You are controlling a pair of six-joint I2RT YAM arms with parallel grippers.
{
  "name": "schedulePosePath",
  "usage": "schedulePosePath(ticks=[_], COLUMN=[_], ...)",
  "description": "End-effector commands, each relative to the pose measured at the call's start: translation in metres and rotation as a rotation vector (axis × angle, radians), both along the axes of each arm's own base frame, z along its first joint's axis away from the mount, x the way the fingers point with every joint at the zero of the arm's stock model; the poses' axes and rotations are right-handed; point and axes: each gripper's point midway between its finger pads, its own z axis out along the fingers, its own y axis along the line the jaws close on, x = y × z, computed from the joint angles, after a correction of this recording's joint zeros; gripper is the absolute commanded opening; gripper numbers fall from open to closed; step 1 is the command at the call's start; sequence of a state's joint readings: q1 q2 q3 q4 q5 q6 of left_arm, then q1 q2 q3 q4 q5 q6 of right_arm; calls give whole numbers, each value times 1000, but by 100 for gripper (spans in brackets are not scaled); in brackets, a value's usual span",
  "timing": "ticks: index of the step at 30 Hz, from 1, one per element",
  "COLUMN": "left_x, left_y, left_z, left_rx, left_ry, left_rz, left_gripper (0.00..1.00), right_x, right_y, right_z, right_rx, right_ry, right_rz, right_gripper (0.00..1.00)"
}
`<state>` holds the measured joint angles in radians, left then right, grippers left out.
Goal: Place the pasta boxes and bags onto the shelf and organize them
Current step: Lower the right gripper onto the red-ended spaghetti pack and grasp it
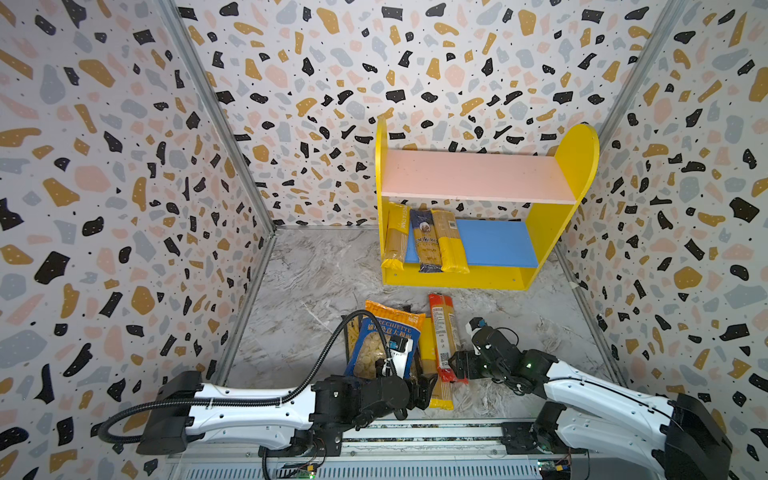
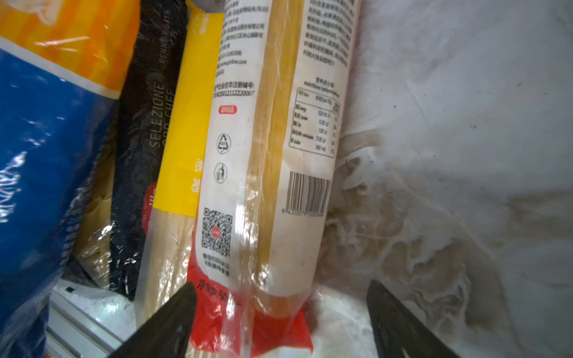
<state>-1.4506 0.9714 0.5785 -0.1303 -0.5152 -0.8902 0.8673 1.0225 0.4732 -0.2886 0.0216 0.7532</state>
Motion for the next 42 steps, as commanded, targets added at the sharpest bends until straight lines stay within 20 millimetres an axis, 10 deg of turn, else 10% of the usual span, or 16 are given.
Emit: schedulePosePath(ticks=[1,30,36,42], left_x=[7,12,12,13], left_y=[7,53,57,61], left_z=[20,21,21,23], left_rx=[-29,-50,-48,-47], left_ry=[-58,-90,-95,-98], left_rz=[33,102,110,115], left_gripper=[100,100,100,100], right_x=[10,34,25,17], right_y=[13,50,46,36], right_z=[4,-40,-66,-55], right_rx=[26,-8,-54,-19], right_ry=[-28,87,174,160], right_rz=[12,57,67,48], right_gripper=[87,87,40,30])
